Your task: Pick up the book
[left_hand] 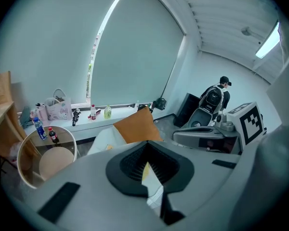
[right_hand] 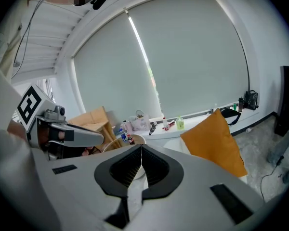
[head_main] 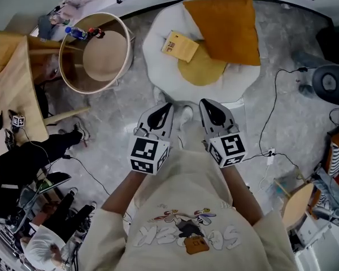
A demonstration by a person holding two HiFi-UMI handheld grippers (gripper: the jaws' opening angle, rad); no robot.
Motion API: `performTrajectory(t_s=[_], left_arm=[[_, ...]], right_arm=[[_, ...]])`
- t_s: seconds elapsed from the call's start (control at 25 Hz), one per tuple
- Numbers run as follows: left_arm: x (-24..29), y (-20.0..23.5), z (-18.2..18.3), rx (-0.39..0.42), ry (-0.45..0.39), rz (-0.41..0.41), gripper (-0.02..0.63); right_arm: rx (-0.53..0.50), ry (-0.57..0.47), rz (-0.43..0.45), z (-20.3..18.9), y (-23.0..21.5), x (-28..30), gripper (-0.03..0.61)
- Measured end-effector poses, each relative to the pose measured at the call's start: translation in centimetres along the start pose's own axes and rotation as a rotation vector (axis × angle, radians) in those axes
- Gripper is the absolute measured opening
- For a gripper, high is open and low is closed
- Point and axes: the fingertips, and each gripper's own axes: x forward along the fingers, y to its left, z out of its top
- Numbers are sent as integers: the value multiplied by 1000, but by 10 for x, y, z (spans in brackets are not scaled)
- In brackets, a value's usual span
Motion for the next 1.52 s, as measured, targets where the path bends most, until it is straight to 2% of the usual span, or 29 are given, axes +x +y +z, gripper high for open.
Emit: performTrajectory(t_s=[0.32,0.72,1.36,1.52], left_arm=[[36,47,2,17,67,-102,11],[91,117,-15,-13,109,-97,12],[186,158,-59,-22,152,-152,112],[208,174,-74,-48,167,-145,114]], right_arm=[[-2,34,-35,12,-7,64,23],[38,63,-64,-5,-27,129,23],[41,120,-70,-52,-72,190,23],[51,155,-68,-71,-85,212,23]])
